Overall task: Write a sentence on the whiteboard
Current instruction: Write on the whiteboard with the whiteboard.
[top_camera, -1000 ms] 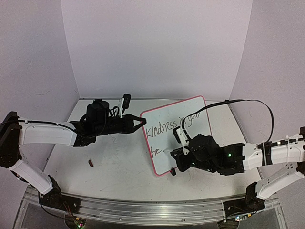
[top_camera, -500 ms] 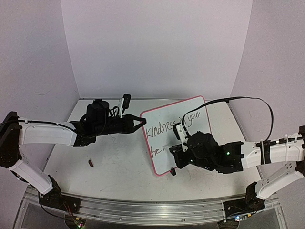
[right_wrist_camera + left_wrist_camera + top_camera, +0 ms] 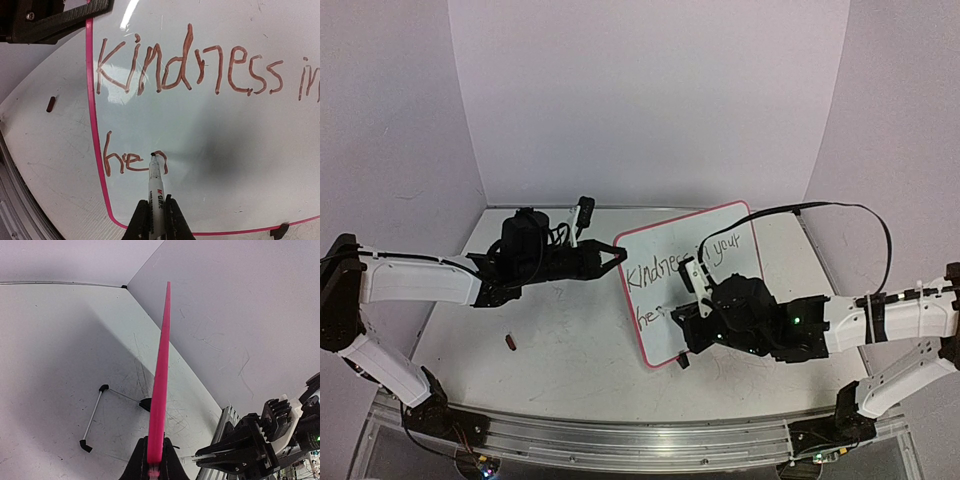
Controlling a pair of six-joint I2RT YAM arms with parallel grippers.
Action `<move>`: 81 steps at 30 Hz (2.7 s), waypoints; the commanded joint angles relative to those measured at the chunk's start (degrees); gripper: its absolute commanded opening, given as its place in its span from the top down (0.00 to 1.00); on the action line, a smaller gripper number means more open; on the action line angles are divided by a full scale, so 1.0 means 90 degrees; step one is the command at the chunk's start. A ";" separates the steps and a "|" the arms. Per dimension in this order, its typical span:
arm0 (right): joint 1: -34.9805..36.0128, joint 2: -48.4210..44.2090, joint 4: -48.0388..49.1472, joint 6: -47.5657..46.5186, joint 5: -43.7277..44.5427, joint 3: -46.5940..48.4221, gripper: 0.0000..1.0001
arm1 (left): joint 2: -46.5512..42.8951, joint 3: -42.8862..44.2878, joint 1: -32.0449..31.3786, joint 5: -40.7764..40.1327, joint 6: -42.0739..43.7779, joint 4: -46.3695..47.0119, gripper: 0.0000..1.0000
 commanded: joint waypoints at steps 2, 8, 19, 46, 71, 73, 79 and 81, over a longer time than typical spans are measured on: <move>-0.0015 -0.0188 -0.0035 0.0066 -0.0223 -0.0168 1.00 | 0.0188 0.0001 -0.0114 0.0037 0.0040 -0.0331 1.00; -0.0015 -0.0190 -0.0141 0.0126 -0.0228 -0.0283 1.00 | 0.0192 0.0010 -0.0115 0.0029 0.0044 -0.0332 1.00; -0.0047 -0.0146 -0.0137 0.0106 0.0366 -0.0038 1.00 | 0.0221 0.0056 -0.0114 0.0055 0.0025 -0.0331 1.00; -0.0171 -0.0275 -0.0068 0.0081 -0.0064 -0.0240 1.00 | 0.0209 0.0051 -0.0115 0.0066 0.0034 -0.0331 1.00; -0.0171 -0.0636 -0.0142 0.0058 -0.0039 -0.0141 1.00 | 0.0183 0.0027 -0.0115 0.0027 0.0037 -0.0335 1.00; -0.0171 -0.0642 -0.0116 0.0033 -0.0009 -0.0129 1.00 | 0.0176 0.0014 -0.0115 0.0027 0.0035 -0.0341 1.00; -0.0176 -0.0526 -0.0110 -0.0062 -0.0004 -0.0164 1.00 | 0.0165 -0.0002 -0.0115 0.0022 0.0034 -0.0339 1.00; -0.0185 -0.0511 -0.0098 -0.0080 -0.0013 -0.0167 1.00 | 0.0161 -0.0002 -0.0115 0.0017 0.0034 -0.0341 1.00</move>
